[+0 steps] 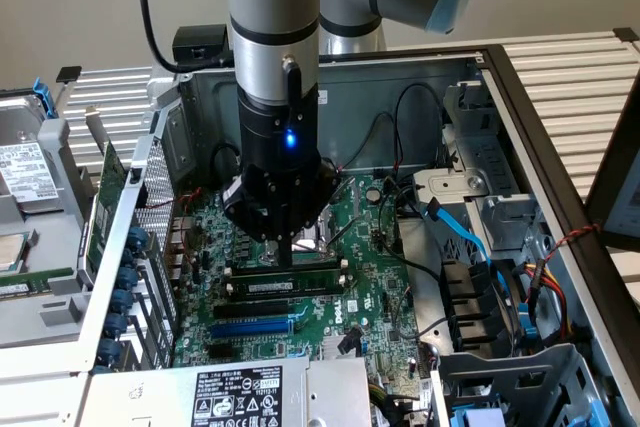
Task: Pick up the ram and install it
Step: 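Press down the ram until it locks into place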
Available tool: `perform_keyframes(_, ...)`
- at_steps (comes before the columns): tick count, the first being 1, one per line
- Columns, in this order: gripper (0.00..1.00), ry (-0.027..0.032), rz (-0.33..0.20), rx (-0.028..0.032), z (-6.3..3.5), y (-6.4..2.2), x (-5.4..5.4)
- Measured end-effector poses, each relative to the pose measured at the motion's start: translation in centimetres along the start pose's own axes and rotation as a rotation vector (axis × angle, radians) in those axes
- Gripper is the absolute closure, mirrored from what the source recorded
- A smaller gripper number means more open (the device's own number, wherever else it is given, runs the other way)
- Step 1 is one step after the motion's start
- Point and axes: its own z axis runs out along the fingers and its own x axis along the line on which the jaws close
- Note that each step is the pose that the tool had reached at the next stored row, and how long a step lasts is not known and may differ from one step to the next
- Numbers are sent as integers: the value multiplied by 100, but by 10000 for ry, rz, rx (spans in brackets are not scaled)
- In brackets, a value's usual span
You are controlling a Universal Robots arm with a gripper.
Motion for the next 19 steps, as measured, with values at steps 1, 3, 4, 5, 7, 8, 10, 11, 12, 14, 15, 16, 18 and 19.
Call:
perform_keyframes(1,89,2,130,-6,0,0,0)
perform_keyframes(3,89,9,396,-20,-1,0,0)
perform_keyframes(4,89,11,524,-26,-1,0,0)
perform_keyframes(5,89,13,649,-32,-1,0,0)
perform_keyframes(7,89,10,882,-43,-1,0,0)
perform_keyframes(8,89,9,1004,-48,-1,0,0)
perform_keyframes(10,89,4,1231,-59,-1,0,0)
perform_keyframes(11,89,1,1346,-63,0,0,0)
perform_keyframes(12,89,1,1451,-68,-1,0,0)
perform_keyframes(14,89,2,1695,-79,-1,0,0)
perform_keyframes(15,89,4,1816,-85,-1,0,0)
perform_keyframes(16,89,6,1948,-91,-1,0,0)
perform_keyframes(18,89,11,2214,-104,-1,0,0)
perform_keyframes(19,89,15,2351,-111,-1,0,0)
